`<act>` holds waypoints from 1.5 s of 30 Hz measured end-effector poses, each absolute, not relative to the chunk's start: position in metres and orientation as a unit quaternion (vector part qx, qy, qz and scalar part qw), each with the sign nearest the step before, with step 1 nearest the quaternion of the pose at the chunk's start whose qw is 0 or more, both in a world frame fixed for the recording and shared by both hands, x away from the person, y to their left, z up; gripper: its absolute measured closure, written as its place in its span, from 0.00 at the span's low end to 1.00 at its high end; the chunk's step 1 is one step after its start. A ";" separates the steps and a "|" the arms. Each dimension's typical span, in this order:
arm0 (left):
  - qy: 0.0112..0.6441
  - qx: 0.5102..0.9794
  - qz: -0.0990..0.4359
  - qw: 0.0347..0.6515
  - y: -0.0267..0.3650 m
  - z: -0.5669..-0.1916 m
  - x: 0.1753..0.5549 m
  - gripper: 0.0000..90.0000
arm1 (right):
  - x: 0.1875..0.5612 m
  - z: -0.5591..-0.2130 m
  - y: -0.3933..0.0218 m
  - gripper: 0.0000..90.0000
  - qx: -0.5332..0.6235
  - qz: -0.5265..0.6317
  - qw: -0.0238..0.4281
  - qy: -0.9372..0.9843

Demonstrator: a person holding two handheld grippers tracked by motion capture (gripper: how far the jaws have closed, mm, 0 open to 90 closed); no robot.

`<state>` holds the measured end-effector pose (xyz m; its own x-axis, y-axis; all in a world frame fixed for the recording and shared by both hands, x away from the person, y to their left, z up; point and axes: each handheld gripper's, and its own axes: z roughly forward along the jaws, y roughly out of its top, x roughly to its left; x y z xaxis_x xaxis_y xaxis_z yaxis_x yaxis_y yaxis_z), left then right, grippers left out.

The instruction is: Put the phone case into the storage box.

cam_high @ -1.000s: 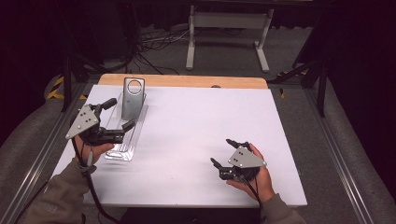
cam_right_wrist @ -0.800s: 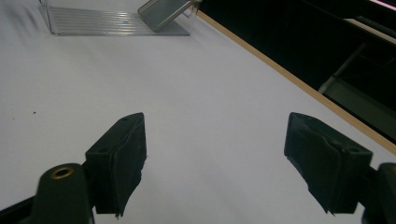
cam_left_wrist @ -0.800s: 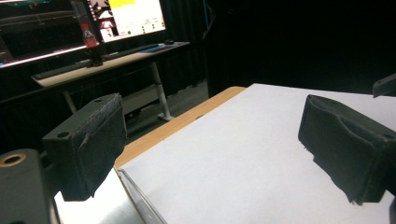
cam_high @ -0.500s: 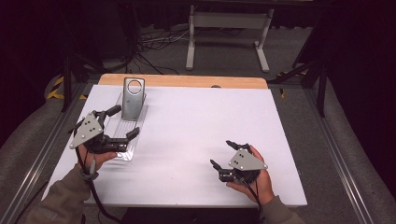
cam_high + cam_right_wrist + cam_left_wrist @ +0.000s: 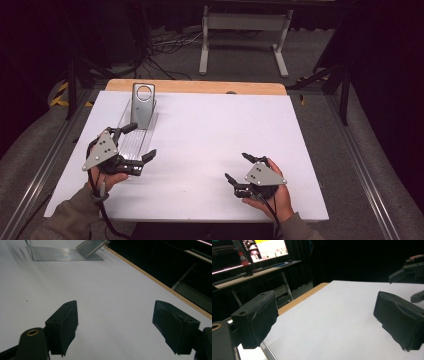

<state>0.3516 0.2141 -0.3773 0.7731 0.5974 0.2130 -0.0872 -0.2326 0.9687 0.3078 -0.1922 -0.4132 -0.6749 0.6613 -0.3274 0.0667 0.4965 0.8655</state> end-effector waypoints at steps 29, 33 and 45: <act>0.203 0.757 0.257 0.565 0.210 -0.416 0.329 0.04 | 0.298 -0.418 -0.191 0.23 0.215 0.450 0.327 0.803; 0.206 0.763 0.254 0.558 0.210 -0.422 0.326 0.05 | 0.297 -0.418 -0.190 0.23 0.210 0.450 0.327 0.804; 0.216 0.772 0.235 0.550 0.209 -0.430 0.325 0.05 | 0.298 -0.416 -0.192 0.22 0.212 0.458 0.327 0.799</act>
